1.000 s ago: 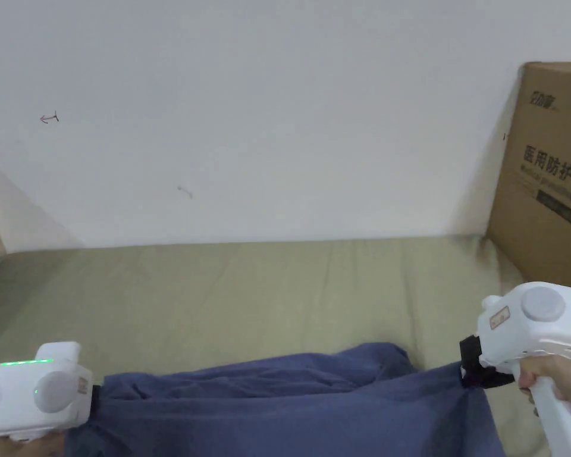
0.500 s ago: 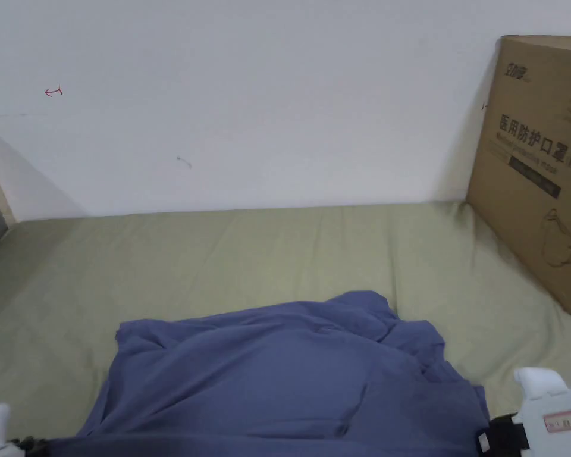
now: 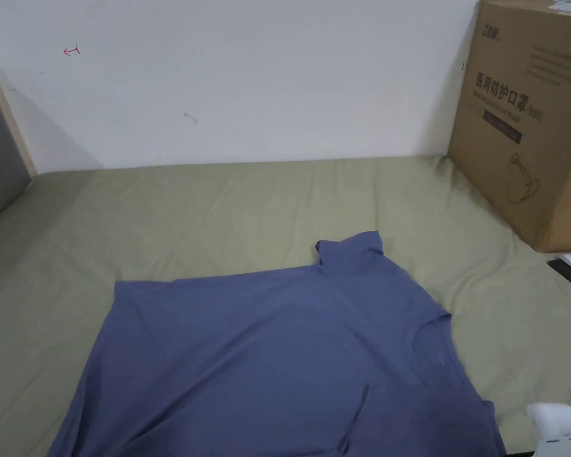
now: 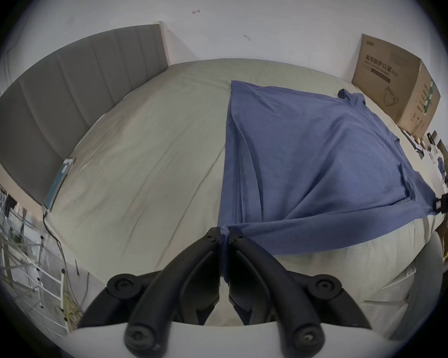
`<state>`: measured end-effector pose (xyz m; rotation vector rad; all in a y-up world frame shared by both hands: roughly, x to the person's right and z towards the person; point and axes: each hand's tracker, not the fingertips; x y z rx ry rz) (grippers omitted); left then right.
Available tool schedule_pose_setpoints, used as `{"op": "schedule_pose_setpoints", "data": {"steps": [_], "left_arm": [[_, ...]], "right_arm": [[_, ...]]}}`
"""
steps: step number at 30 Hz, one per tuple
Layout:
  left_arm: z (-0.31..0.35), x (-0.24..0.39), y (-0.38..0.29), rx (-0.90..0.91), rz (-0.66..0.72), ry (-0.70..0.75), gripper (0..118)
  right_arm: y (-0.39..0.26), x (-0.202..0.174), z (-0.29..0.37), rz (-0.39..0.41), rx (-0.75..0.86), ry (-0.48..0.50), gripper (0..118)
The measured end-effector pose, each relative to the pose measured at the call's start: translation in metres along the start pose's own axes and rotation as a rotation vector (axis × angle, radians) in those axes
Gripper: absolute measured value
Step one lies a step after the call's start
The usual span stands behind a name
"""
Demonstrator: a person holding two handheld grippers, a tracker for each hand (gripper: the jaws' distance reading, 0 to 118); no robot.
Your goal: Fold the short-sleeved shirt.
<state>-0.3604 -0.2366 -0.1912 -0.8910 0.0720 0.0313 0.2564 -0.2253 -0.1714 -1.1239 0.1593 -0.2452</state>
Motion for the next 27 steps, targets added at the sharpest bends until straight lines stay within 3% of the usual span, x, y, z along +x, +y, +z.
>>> {"op": "schedule_pose_setpoints", "data": {"steps": [3, 4, 5, 6, 7, 8, 9, 10, 13, 14, 15, 16, 18, 19, 21, 25, 26, 27], "left_arm": [[0.007, -0.001, -0.004, 0.029, 0.056, -0.014, 10], [0.011, -0.002, -0.002, 0.02, 0.069, -0.015, 27], [0.013, -0.003, -0.003, 0.015, 0.076, -0.026, 51], [0.02, -0.006, -0.005, 0.009, 0.086, -0.048, 81], [0.028, -0.008, -0.007, 0.04, 0.104, -0.07, 90], [0.036, -0.011, -0.01, 0.076, 0.121, -0.086, 90], [0.043, -0.012, -0.013, 0.093, 0.138, -0.084, 90], [0.05, -0.012, -0.015, 0.114, 0.157, -0.095, 90], [0.072, -0.004, -0.024, 0.146, 0.206, -0.137, 90], [0.077, -0.003, -0.028, 0.145, 0.217, -0.155, 89], [0.082, -0.001, -0.033, 0.143, 0.224, -0.157, 82], [0.086, 0.001, -0.036, 0.153, 0.227, -0.162, 67], [0.091, 0.006, -0.044, 0.177, 0.22, -0.113, 13], [0.092, 0.008, -0.047, 0.179, 0.203, -0.059, 3], [0.086, -0.001, -0.051, 0.196, 0.16, -0.008, 0], [0.08, -0.011, -0.047, 0.2, 0.224, -0.067, 1], [0.077, -0.013, -0.043, 0.199, 0.224, -0.063, 12], [0.073, -0.014, -0.037, 0.193, 0.224, -0.051, 42]], "right_arm": [[-0.001, -0.001, -0.002, -0.005, 0.036, -0.005, 0], [-0.001, -0.002, 0.0, -0.007, 0.048, -0.007, 1], [-0.001, -0.004, 0.002, -0.012, 0.055, -0.011, 8], [0.0, -0.005, 0.006, -0.014, 0.057, -0.015, 35], [0.0, -0.008, 0.009, -0.007, 0.049, -0.02, 66], [-0.002, -0.011, 0.012, 0.001, 0.06, -0.029, 93], [-0.005, -0.013, 0.017, 0.007, 0.101, -0.035, 106], [-0.007, -0.018, 0.023, 0.012, 0.134, -0.046, 107], [-0.016, -0.039, 0.04, 0.032, 0.206, -0.07, 105], [-0.02, -0.046, 0.047, 0.046, 0.239, -0.053, 99], [-0.025, -0.054, 0.054, 0.057, 0.277, -0.021, 79], [-0.029, -0.06, 0.059, 0.055, 0.294, -0.008, 54], [-0.038, -0.068, 0.064, 0.042, 0.32, 0.014, 13], [-0.041, -0.068, 0.066, 0.036, 0.304, 0.033, 7], [-0.049, -0.069, 0.066, 0.033, 0.298, 0.074, 0], [-0.056, -0.07, 0.053, 0.063, 0.249, 0.01, 0], [-0.056, -0.068, 0.049, 0.047, 0.245, 0.012, 0], [-0.056, -0.064, 0.045, 0.024, 0.228, 0.02, 0]]}}
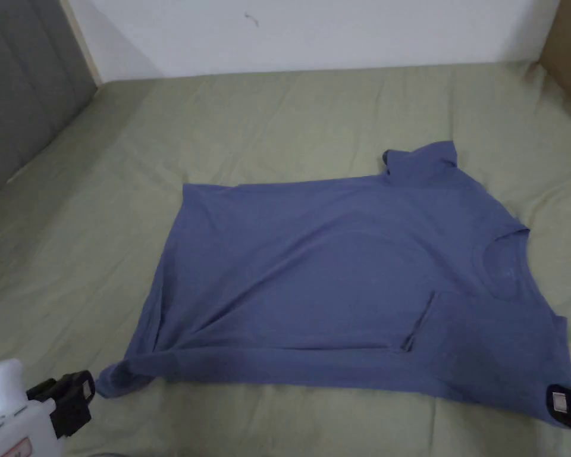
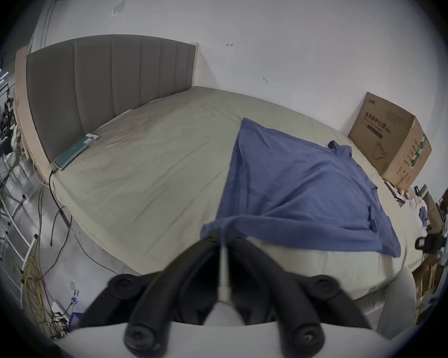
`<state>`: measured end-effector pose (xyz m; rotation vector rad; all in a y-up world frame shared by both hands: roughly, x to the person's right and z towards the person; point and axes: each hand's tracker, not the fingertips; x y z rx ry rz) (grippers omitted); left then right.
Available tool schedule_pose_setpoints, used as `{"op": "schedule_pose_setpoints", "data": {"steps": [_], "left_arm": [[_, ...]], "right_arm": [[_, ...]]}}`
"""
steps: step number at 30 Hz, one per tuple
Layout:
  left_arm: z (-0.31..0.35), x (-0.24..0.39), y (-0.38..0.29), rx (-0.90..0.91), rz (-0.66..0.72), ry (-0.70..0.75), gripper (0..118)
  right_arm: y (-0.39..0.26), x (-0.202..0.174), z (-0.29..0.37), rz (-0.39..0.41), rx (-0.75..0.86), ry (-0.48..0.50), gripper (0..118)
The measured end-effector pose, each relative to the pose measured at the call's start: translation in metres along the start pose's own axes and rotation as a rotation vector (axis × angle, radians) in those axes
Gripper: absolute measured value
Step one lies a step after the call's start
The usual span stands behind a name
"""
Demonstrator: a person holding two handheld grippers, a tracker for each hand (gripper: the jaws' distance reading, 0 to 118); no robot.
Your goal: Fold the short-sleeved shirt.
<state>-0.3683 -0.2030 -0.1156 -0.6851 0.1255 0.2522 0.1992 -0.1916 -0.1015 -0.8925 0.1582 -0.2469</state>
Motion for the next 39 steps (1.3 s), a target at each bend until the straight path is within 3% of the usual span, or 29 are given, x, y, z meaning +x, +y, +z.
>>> {"op": "schedule_pose_setpoints", "data": {"steps": [2, 8, 9, 10, 11, 12, 13, 14, 16, 17, 18, 20, 22, 23, 24, 25, 28, 29, 32, 39], "left_arm": [[-0.013, -0.002, 0.008, -0.014, -0.021, 0.021, 75], [-0.057, -0.009, 0.012, -0.118, 0.024, -0.031, 78], [-0.062, -0.009, 0.009, -0.139, 0.04, -0.029, 68], [-0.067, -0.009, 0.007, -0.137, 0.049, -0.041, 47], [-0.072, -0.008, 0.005, -0.158, 0.046, -0.029, 16], [-0.075, -0.007, 0.003, -0.175, 0.039, -0.018, 2], [-0.076, -0.009, 0.002, -0.177, 0.041, -0.027, 2], [-0.075, -0.01, 0.003, -0.191, 0.046, -0.056, 2], [-0.067, -0.008, 0.004, -0.17, 0.048, -0.052, 2], [-0.063, -0.006, 0.004, -0.166, 0.042, -0.049, 2], [-0.062, -0.006, 0.006, -0.165, 0.037, -0.044, 2], [-0.058, -0.006, 0.009, -0.166, 0.029, -0.051, 2], [-0.056, -0.003, 0.01, -0.163, 0.016, -0.052, 2], [-0.057, -0.002, 0.011, -0.166, 0.012, -0.049, 2], [-0.057, -0.001, 0.011, -0.168, 0.009, -0.049, 2], [-0.056, 0.0, 0.011, -0.169, 0.004, -0.047, 2], [-0.056, 0.003, 0.011, -0.179, -0.012, -0.037, 2], [-0.055, 0.004, 0.011, -0.178, -0.025, -0.034, 2], [-0.051, 0.007, 0.012, -0.182, -0.048, -0.03, 2], [-0.046, 0.011, 0.03, -0.167, -0.077, -0.021, 2]], "right_arm": [[-0.005, 0.004, -0.006, -0.058, -0.012, 0.012, 0], [-0.014, 0.012, -0.016, -0.061, -0.066, -0.023, 0], [-0.016, 0.013, -0.016, -0.063, -0.074, -0.024, 0], [-0.017, 0.014, -0.016, -0.065, -0.079, -0.03, 0], [-0.018, 0.016, -0.017, -0.07, -0.082, -0.034, 0], [-0.019, 0.022, -0.018, -0.078, -0.085, -0.041, 0], [-0.019, 0.024, -0.019, -0.088, -0.078, -0.056, 0], [-0.018, 0.027, -0.02, -0.091, -0.079, -0.061, 7], [-0.011, 0.03, -0.027, -0.074, -0.123, -0.123, 86], [-0.009, 0.031, -0.032, -0.05, -0.134, -0.14, 112], [-0.005, 0.032, -0.037, -0.026, -0.145, -0.166, 118], [0.002, 0.035, -0.046, 0.006, -0.117, -0.183, 113], [0.011, 0.039, -0.06, 0.006, -0.196, -0.235, 101], [0.015, 0.043, -0.069, -0.002, -0.233, -0.229, 85], [0.019, 0.046, -0.076, -0.016, -0.253, -0.227, 44], [0.018, 0.052, -0.083, -0.061, -0.254, -0.223, 25], [0.018, 0.063, -0.092, -0.203, -0.265, -0.182, 8], [0.02, 0.06, -0.086, -0.167, -0.24, -0.145, 7], [0.024, 0.049, -0.071, -0.079, -0.199, -0.195, 7], [0.048, 0.029, -0.04, 0.001, -0.141, -0.159, 7]]}}
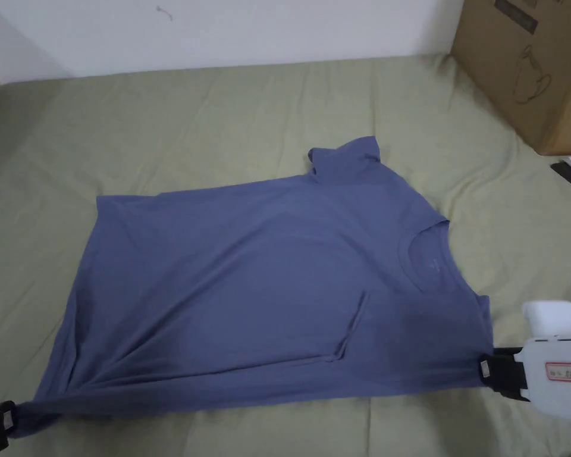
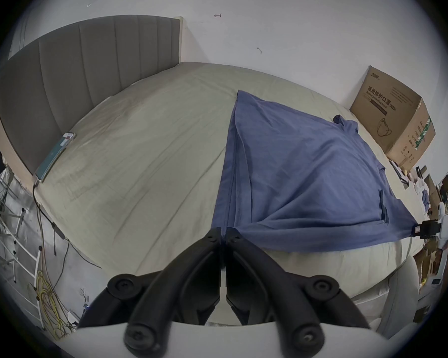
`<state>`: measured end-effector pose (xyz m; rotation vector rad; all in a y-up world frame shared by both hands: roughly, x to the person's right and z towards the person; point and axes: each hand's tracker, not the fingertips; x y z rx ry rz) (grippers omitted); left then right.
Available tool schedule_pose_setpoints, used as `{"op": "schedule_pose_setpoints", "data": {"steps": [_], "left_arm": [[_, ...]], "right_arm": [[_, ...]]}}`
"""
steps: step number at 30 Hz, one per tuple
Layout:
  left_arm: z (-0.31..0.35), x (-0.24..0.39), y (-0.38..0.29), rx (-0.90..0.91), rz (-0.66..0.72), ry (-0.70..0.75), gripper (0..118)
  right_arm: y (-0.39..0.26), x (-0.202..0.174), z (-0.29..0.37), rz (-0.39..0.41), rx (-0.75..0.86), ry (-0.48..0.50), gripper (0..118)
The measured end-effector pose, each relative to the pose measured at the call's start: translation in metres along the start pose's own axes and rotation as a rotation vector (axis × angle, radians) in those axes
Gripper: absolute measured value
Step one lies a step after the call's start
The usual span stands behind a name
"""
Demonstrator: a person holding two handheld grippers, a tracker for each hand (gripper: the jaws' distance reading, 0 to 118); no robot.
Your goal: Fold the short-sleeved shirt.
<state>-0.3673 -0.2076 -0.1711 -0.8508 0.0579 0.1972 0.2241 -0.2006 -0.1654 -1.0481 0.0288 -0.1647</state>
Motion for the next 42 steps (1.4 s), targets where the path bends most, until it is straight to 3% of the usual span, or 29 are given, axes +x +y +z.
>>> {"op": "schedule_pose_setpoints", "data": {"steps": [5, 8, 12, 14, 15, 16, 17, 18, 19, 20, 27, 28, 29, 30, 31, 32, 37, 38, 39, 41, 42], "left_arm": [[-0.011, 0.006, 0.042, 0.043, -0.011, -0.001, 2], [-0.033, 0.01, 0.076, 0.045, -0.008, 0.004, 2], [-0.075, 0.02, 0.114, 0.018, -0.039, 0.019, 2], [-0.1, 0.026, 0.126, -0.021, -0.064, 0.043, 2], [-0.112, 0.027, 0.129, -0.042, -0.072, 0.045, 10], [-0.123, 0.027, 0.131, -0.067, -0.072, 0.052, 30], [-0.13, 0.025, 0.129, -0.082, -0.069, 0.067, 60], [-0.137, 0.025, 0.128, -0.126, -0.069, 0.09, 91], [-0.139, 0.023, 0.124, -0.154, -0.06, 0.093, 100], [-0.134, 0.019, 0.119, -0.133, -0.051, 0.074, 100], [-0.072, -0.006, 0.078, -0.05, 0.112, -0.067, 97], [-0.061, -0.008, 0.068, -0.029, 0.125, -0.095, 91], [-0.052, -0.01, 0.06, -0.023, 0.124, -0.123, 76], [-0.045, -0.007, 0.054, -0.026, 0.12, -0.128, 39], [-0.04, -0.005, 0.046, -0.026, 0.109, -0.112, 11], [-0.036, -0.004, 0.038, -0.021, 0.097, -0.078, 0], [-0.039, -0.005, 0.028, -0.017, 0.072, -0.075, 0], [-0.045, -0.003, 0.033, -0.009, 0.074, -0.069, 2], [-0.052, -0.004, 0.037, -0.008, 0.082, -0.059, 23], [-0.071, -0.007, 0.045, -0.05, 0.132, -0.053, 94], [-0.082, -0.006, 0.049, -0.098, 0.15, -0.047, 118]], "right_arm": [[0.052, 0.007, 0.004, 0.004, 0.056, 0.032, 7], [0.085, 0.018, -0.016, -0.036, 0.052, 0.028, 7], [0.121, 0.031, -0.059, -0.153, -0.022, 0.054, 7], [0.133, 0.032, -0.084, -0.127, -0.062, 0.04, 7], [0.136, 0.031, -0.093, -0.134, -0.061, 0.031, 8], [0.138, 0.032, -0.103, -0.136, -0.077, 0.029, 18], [0.14, 0.032, -0.109, -0.141, -0.115, 0.005, 44], [0.14, 0.031, -0.112, -0.152, -0.123, -0.035, 93], [0.137, 0.03, -0.113, -0.135, -0.111, -0.054, 112], [0.133, 0.03, -0.11, -0.123, -0.099, -0.05, 117], [0.093, 0.038, -0.051, -0.137, 0.035, 0.033, 105], [0.083, 0.038, -0.042, -0.136, 0.054, 0.079, 91], [0.073, 0.036, -0.035, -0.142, 0.06, 0.104, 64], [0.064, 0.034, -0.032, -0.143, 0.067, 0.103, 21], [0.053, 0.031, -0.03, -0.153, 0.076, 0.085, 5], [0.044, 0.03, -0.028, -0.194, 0.08, 0.054, 4], [0.019, 0.023, -0.029, -0.168, 0.049, 0.105, 0], [0.017, 0.022, -0.029, -0.166, 0.04, 0.118, 0], [0.015, 0.02, -0.031, -0.164, 0.038, 0.122, 0], [0.013, 0.016, -0.032, -0.157, 0.032, 0.113, 0], [0.013, 0.016, -0.032, -0.157, 0.03, 0.115, 0]]}}
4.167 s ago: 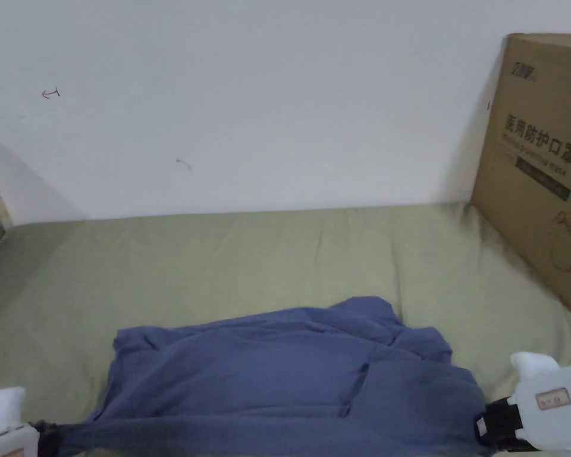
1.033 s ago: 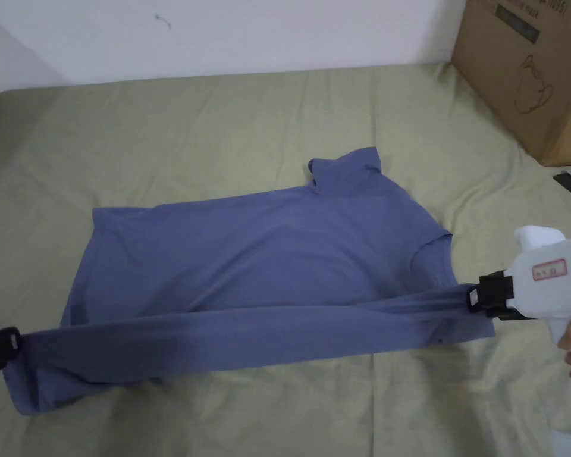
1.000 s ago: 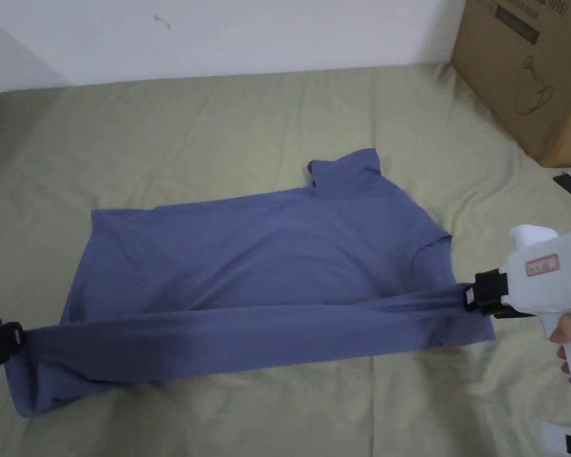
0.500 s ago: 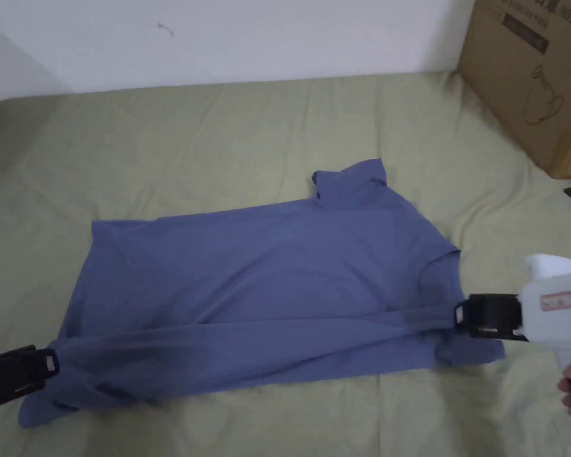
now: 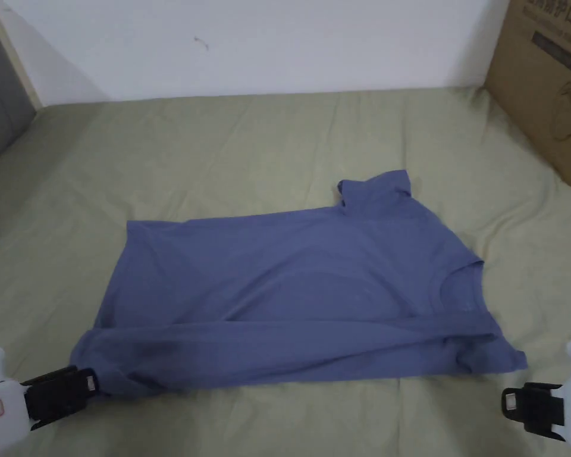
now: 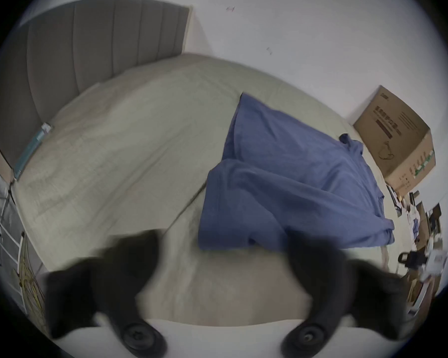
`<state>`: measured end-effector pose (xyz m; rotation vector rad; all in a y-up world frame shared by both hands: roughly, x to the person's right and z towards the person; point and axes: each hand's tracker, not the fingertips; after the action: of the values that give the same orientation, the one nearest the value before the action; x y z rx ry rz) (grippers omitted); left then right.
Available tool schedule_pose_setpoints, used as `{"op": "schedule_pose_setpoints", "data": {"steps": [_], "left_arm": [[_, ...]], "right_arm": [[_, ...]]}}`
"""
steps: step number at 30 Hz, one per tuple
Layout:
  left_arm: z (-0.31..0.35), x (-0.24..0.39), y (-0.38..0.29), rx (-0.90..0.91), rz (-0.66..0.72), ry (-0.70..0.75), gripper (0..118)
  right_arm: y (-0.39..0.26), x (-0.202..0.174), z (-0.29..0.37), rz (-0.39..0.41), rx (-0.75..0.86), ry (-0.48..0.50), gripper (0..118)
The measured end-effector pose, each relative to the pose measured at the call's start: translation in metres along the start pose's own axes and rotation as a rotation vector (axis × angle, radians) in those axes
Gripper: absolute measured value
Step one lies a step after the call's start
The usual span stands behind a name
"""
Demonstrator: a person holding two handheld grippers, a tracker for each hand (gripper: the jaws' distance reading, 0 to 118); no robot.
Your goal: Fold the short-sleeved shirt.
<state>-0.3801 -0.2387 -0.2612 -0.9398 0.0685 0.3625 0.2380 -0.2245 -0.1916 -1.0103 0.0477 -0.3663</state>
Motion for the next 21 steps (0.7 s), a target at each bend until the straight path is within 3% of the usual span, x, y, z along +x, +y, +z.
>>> {"op": "schedule_pose_setpoints", "data": {"steps": [4, 6, 7, 9, 10, 11, 12, 13, 14, 16, 19, 20, 21], "left_arm": [[-0.031, -0.004, 0.006, -0.013, 0.079, 0.022, 107], [-0.045, -0.005, 0.003, -0.039, 0.131, 0.04, 85], [-0.048, 0.0, -0.001, -0.017, 0.102, 0.14, 78], [-0.043, 0.015, -0.004, -0.012, -0.007, 0.177, 64], [-0.039, 0.021, -0.001, -0.011, -0.044, 0.196, 55], [-0.036, 0.025, 0.001, -0.011, -0.061, 0.186, 43], [-0.033, 0.029, 0.003, -0.027, -0.075, 0.163, 23], [-0.032, 0.031, 0.007, -0.037, -0.083, 0.126, 14], [-0.032, 0.033, 0.01, -0.039, -0.075, 0.108, 14], [-0.034, 0.035, 0.015, -0.047, -0.057, 0.092, 6], [-0.038, 0.042, 0.012, -0.044, -0.075, 0.115, 5], [-0.039, 0.042, 0.011, -0.048, -0.087, 0.121, 5], [-0.04, 0.042, 0.011, -0.049, -0.09, 0.122, 5]], "right_arm": [[-0.002, 0.007, -0.002, -0.051, 0.007, 0.016, 0], [-0.002, 0.009, -0.003, -0.086, 0.013, 0.016, 0], [-0.003, 0.013, -0.006, -0.096, 0.019, 0.018, 0], [0.0, 0.014, -0.009, -0.105, 0.022, 0.02, 1], [0.004, 0.013, -0.011, -0.102, 0.028, 0.007, 14], [0.009, 0.014, -0.012, -0.095, 0.048, -0.042, 40], [0.015, 0.014, -0.014, -0.081, 0.063, -0.088, 85], [0.024, 0.015, -0.018, -0.055, 0.08, -0.13, 100], [0.031, 0.017, -0.023, -0.053, 0.097, -0.141, 105], [0.043, 0.02, -0.034, -0.064, 0.099, -0.126, 111], [0.057, 0.023, -0.06, -0.062, 0.033, -0.07, 106], [0.058, 0.022, -0.072, -0.059, 0.005, -0.112, 105], [0.058, 0.02, -0.083, -0.039, -0.006, -0.155, 94]]}}
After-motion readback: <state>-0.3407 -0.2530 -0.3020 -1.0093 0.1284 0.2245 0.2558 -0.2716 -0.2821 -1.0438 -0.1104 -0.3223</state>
